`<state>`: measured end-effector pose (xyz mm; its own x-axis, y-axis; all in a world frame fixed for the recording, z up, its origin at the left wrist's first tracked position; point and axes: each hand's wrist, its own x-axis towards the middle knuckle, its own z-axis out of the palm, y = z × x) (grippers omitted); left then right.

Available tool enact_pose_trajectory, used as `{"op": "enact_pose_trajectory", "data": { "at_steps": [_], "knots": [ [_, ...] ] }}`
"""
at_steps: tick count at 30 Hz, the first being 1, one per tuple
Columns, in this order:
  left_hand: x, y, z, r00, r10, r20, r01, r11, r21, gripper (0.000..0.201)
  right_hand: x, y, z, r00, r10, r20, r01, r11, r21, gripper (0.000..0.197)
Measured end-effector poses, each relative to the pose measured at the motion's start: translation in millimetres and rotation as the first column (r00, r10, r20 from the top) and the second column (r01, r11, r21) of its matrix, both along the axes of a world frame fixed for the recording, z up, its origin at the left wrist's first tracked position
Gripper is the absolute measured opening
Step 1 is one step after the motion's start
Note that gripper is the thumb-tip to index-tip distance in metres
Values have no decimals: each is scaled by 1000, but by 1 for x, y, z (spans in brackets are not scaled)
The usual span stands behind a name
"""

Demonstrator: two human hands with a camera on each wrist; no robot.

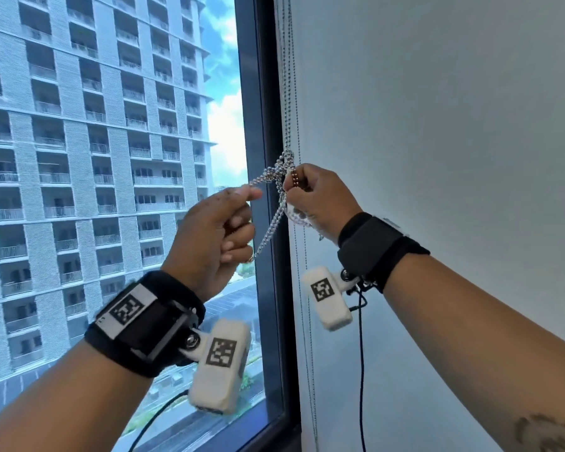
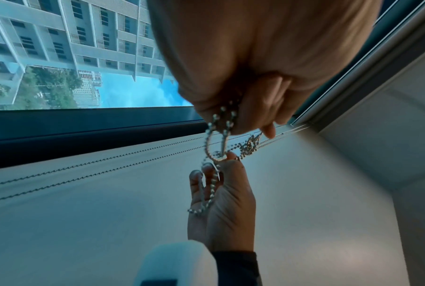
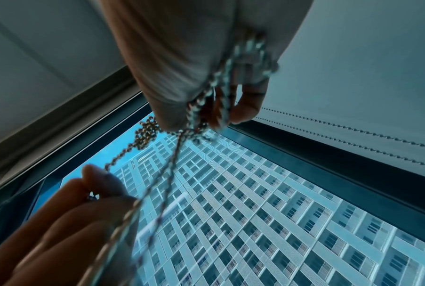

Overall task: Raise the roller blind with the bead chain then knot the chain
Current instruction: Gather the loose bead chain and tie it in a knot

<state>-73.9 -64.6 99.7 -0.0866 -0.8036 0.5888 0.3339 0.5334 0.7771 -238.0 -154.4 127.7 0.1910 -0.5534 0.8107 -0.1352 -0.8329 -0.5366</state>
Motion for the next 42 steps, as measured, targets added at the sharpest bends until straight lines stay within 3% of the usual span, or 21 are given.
{"op": "enact_pose_trajectory", "data": {
  "at_steps": [5,10,12,15,18,21,26,32,35,36,37,38,39,40,41,42],
  "knots": [
    [-1,4,6,972,-94,214,45,974,223,17,-15,-9,6,998,47,-33,-46,999,18,23],
    [-1,-8,9,926,140,350,-237,938,252,22,-24,-19,7,996,64,-57,-63,998,9,14],
    [0,-10,9,867,194,460,-339,905,257,27,-26,-21,8,995,42,-88,-43,999,-8,15],
    [2,-7,4,700,267,663,-468,872,144,36,-27,-27,8,992,-1,-129,-1,1000,-16,24],
    [2,-7,-1,680,332,654,-493,867,73,36,-25,-35,6,994,55,-96,-52,998,31,15],
    [5,-13,-4,681,284,675,-486,865,126,36,-21,-38,2,988,150,-28,-147,985,89,16],
    [15,-15,-30,507,31,861,-491,832,258,37,-22,-48,-12,995,72,-63,-66,993,95,25],
    [16,-37,-60,552,106,827,-484,849,214,35,-21,-50,-23,997,75,-8,-73,980,184,35],
    [6,-45,-62,563,144,814,-483,856,183,30,-20,-46,-25,975,201,99,-223,922,318,27],
    [3,-47,-61,533,165,830,-493,858,146,29,-19,-43,-25,937,295,188,-345,864,366,21],
    [1,-48,-60,451,198,870,-511,856,70,26,-18,-40,-27,884,385,267,-464,793,395,16],
    [3,-48,-56,325,239,915,-522,852,-37,25,-16,-37,-29,848,438,297,-528,741,414,16],
    [4,-48,-51,206,256,945,-511,851,-119,31,-14,-35,-33,853,451,263,-522,736,430,19],
    [5,-45,-44,155,249,956,-501,854,-141,43,-11,-33,-39,877,436,202,-479,763,435,22],
    [5,-41,-34,195,253,948,-493,861,-128,51,-7,-33,-46,901,407,150,-431,798,422,23],
    [3,-37,-23,280,288,916,-480,868,-126,52,-4,-32,-52,918,375,128,-394,827,402,22]
  ]
}}
